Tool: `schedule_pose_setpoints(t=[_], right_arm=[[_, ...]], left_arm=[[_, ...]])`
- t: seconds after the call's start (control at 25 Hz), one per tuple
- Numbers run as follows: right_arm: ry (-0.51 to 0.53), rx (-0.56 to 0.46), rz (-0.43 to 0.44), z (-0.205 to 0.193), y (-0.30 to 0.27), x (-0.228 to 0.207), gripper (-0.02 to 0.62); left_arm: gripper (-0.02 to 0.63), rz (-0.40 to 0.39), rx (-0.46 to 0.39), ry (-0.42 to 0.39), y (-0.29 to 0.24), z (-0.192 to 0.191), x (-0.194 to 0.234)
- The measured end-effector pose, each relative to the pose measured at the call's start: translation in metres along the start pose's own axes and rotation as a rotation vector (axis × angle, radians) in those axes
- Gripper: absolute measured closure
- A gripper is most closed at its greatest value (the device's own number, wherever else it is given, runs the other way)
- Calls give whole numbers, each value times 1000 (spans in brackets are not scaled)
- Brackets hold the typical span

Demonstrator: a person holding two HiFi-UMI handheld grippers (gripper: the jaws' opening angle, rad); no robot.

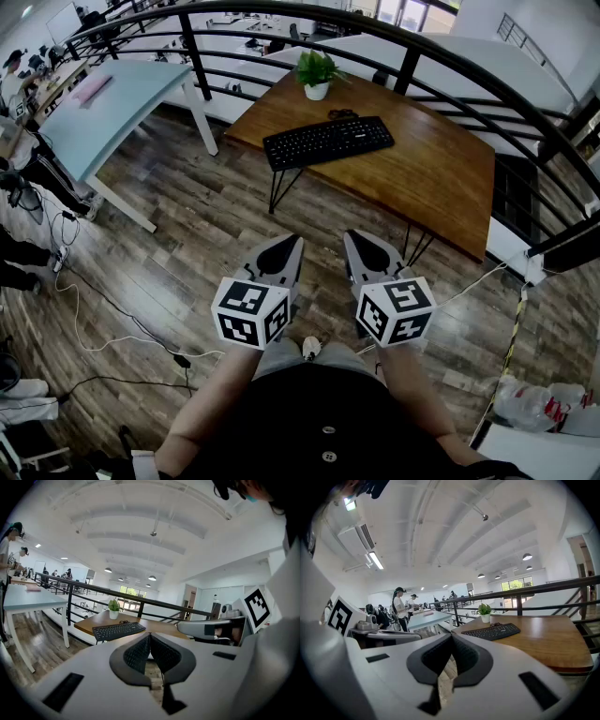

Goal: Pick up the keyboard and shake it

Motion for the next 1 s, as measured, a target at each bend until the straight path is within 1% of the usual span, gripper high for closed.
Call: schedule_pose_setpoints(t=[0.24,0.36,0.64,0.8,1.0], right_arm=[[9,8,-25,-4,-6,-10,571],[12,5,-51,-4,-2,-16,571],[34,-57,-80,7,5,-29,569],[39,-84,-103,11,8,-41,569],[86,-84,-81,13,6,-49,568]], left_arm=[[589,35,14,-68,-8,-2,9],[590,67,15,-83,-9,1,13],[589,98,-35,-88,-11,14,16],[589,113,-34,-66,-18,11,16],[589,135,-31,-39,-26,4,13]])
Point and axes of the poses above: the fingertips, and each gripper's own axes: y backward along the fingers, x to its left, z out of its top, the point moved 4 cm from there along y, backward along the fingers, and after that the axes turned 8 degrees about -x, right-handed, at the moved point
